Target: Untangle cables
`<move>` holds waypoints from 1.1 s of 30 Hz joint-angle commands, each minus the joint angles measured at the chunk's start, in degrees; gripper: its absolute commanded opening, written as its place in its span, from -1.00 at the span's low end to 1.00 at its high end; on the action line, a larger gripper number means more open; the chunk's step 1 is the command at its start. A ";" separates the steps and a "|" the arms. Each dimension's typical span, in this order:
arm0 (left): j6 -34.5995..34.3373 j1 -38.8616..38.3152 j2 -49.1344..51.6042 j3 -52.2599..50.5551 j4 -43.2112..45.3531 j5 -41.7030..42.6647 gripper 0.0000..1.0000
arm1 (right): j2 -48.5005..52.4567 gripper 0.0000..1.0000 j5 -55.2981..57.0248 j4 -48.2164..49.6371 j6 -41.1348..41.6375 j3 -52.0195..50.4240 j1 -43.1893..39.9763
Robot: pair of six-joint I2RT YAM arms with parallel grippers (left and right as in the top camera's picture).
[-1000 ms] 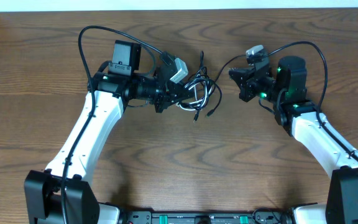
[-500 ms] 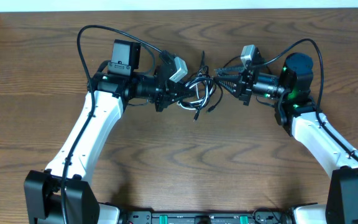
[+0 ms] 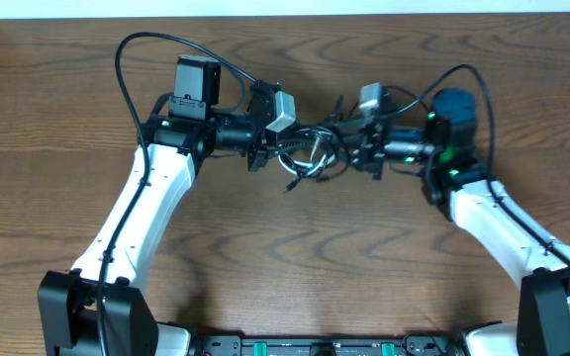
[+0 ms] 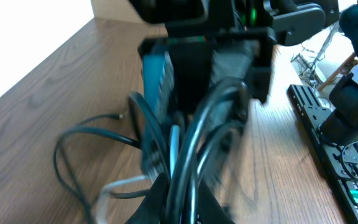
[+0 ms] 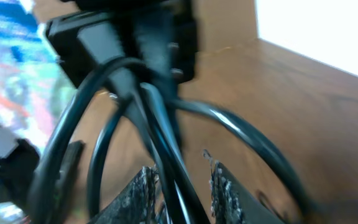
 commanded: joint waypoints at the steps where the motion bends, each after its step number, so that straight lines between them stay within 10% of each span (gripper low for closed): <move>1: 1.40 -0.22 -0.17 0.37 1.16 3.30 -0.85 | -0.66 -0.38 -1.20 -0.09 0.50 0.35 2.89; 11: 0.37 -0.11 -0.17 0.37 1.33 -7.10 -0.85 | -0.66 -0.46 -1.66 -0.59 3.54 0.35 3.78; 17: 0.13 0.15 -0.17 0.37 0.72 -5.38 -0.85 | -0.66 0.57 1.68 -0.57 3.56 0.35 0.59; 20: 0.52 1.20 -0.17 0.37 0.09 -5.25 -0.85 | -0.66 0.75 -1.57 -0.57 3.56 0.35 -3.26; 33: 14.05 4.66 -0.17 0.37 -5.14 14.29 -0.85 | -0.66 0.76 -7.45 -0.81 3.56 0.35 -16.96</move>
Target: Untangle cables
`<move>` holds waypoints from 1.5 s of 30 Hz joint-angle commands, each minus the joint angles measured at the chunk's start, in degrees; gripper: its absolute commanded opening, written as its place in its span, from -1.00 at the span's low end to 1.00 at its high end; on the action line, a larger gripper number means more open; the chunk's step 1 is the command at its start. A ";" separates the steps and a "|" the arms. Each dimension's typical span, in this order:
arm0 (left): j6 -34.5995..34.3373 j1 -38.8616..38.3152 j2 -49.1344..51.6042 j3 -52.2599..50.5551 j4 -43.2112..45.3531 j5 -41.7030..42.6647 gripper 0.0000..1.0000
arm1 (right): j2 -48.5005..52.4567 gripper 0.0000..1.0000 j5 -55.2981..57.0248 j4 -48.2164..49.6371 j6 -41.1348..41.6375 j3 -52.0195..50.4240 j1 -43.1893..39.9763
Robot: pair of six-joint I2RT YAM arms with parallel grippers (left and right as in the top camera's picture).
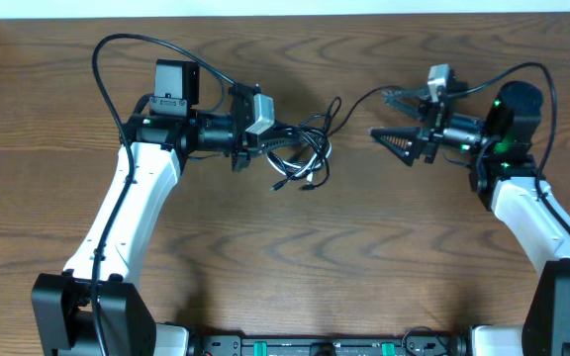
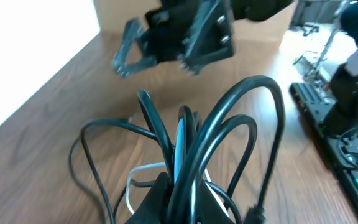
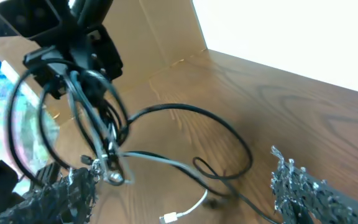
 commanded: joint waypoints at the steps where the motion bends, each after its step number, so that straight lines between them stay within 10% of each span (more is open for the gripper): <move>1: 4.55 -0.09 -0.17 0.37 -0.07 9.57 -0.85 | -0.66 0.77 -1.49 -0.31 0.00 0.37 0.76; 15: 4.48 -0.39 -0.17 0.37 -0.13 14.25 -0.85 | -0.66 0.79 8.24 -2.25 -0.07 0.37 17.88; 19: 4.52 -1.73 -0.17 0.37 0.09 14.21 -0.85 | -0.66 0.44 11.87 -3.06 -0.55 0.35 21.90; 23: 4.50 -1.77 -0.17 0.37 0.33 13.75 -0.85 | -0.66 -0.60 11.89 -3.28 -1.38 0.35 22.43; 26: 4.42 -1.53 -0.17 0.37 0.26 11.52 -0.85 | -0.66 -0.98 12.13 -4.48 -1.38 0.35 21.22; 45: 4.26 -0.17 -0.17 0.37 -2.34 2.51 -0.85 | -0.66 -0.98 25.33 -17.62 0.00 0.35 4.44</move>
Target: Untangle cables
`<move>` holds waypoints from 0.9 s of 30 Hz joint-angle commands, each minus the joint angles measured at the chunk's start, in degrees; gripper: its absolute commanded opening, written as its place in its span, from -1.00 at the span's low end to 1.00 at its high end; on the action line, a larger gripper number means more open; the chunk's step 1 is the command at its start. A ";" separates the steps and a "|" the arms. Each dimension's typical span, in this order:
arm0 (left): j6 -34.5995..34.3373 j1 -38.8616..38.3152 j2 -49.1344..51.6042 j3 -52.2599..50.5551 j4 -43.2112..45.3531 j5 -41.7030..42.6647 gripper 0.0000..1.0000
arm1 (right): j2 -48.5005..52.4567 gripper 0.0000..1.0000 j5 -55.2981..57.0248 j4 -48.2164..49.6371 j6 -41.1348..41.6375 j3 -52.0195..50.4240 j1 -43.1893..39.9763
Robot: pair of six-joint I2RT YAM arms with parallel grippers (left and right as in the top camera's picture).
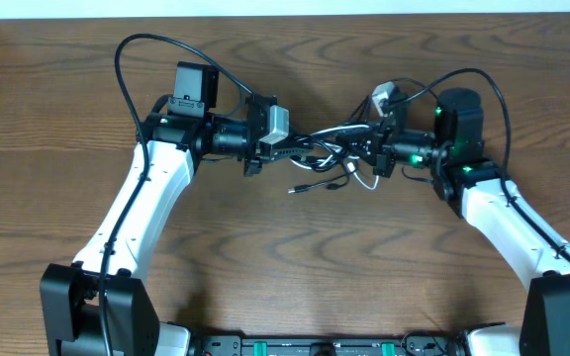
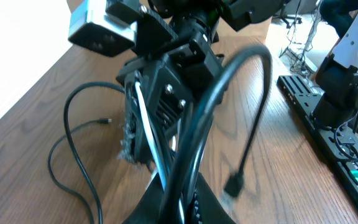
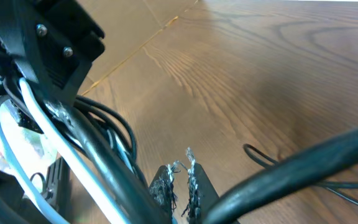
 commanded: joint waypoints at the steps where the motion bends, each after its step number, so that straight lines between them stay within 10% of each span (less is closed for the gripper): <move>1: 0.13 3.32 -1.29 0.42 -1.46 3.13 -0.85 | 0.39 -0.98 10.91 -0.87 1.38 -0.31 -6.91; 27: 0.15 8.52 -1.29 0.42 -6.62 1.88 -0.85 | 0.39 -0.69 11.10 -3.45 1.33 -0.31 -11.26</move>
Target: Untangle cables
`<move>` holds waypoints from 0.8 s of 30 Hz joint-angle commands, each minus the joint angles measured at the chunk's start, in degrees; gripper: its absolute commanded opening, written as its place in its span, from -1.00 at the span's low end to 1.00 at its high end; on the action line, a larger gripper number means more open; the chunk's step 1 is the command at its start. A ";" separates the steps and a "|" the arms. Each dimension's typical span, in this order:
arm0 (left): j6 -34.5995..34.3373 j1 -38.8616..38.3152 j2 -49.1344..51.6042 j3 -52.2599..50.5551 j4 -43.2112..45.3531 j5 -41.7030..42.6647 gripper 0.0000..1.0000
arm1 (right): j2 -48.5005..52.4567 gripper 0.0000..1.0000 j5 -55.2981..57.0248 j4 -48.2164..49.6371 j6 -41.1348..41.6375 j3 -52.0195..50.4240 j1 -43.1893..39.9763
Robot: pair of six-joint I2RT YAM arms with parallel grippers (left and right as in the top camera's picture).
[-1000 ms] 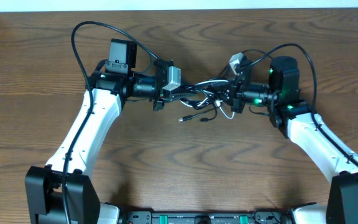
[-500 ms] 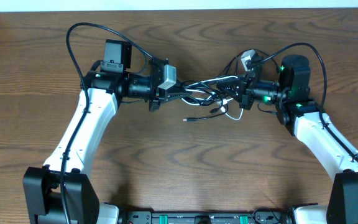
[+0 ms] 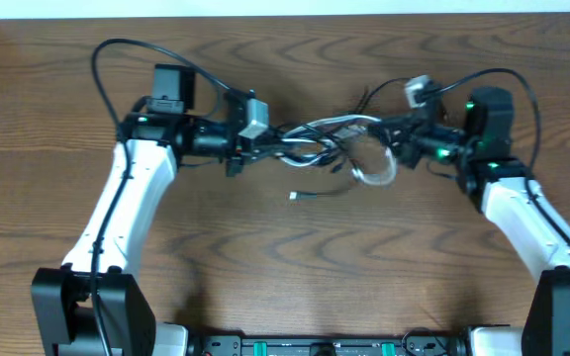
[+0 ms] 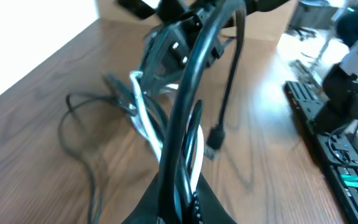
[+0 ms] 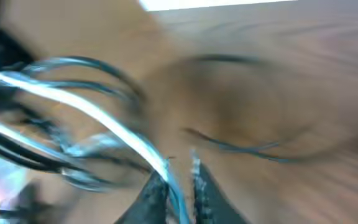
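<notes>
A tangle of black and white cables (image 3: 325, 138) is stretched in the air between my two grippers over the far middle of the table. My left gripper (image 3: 250, 146) is shut on the bundle's left end; thick black and white cables (image 4: 185, 118) rise from its fingertips (image 4: 180, 202). My right gripper (image 3: 404, 133) is shut on the white cable (image 5: 110, 124) at the bundle's right end, in a blurred view. A white loop (image 3: 374, 170) hangs below it. A loose plug end (image 3: 295, 196) lies on the wood.
The wooden table (image 3: 285, 277) stretches toward the near edge. A thin black cable (image 3: 364, 99) trails on the table behind the bundle. Each arm's own black lead arcs above its wrist.
Both grippers have moved apart, the left one to the left and the right one to the right. The bundle between them is pulled out longer and thinner, with a white loop hanging at the right.
At first both grippers were close together on the bundle. Then the right gripper was open and well off to the right, the left alone holding the tangle. Later the right was shut on the bundle again, and now the cables are stretched between them.
</notes>
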 commanded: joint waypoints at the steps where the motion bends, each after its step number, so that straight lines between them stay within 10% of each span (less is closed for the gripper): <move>1: 0.15 2.27 -1.27 0.42 -0.35 1.40 -0.85 | 0.35 -0.69 7.04 -0.28 0.50 -0.26 -2.71; 7: 0.15 2.25 -1.27 0.42 -0.35 1.81 -0.85 | 0.35 -0.77 6.82 -0.50 0.52 -0.26 -2.69; 14: 0.17 2.25 -1.27 0.42 -0.31 2.38 -0.85 | 0.35 0.08 -0.50 -0.66 0.50 -0.26 -2.23; 24: 0.42 2.14 -1.27 0.42 0.13 7.98 -0.85 | 0.35 0.29 0.39 -0.26 -0.17 -0.26 7.13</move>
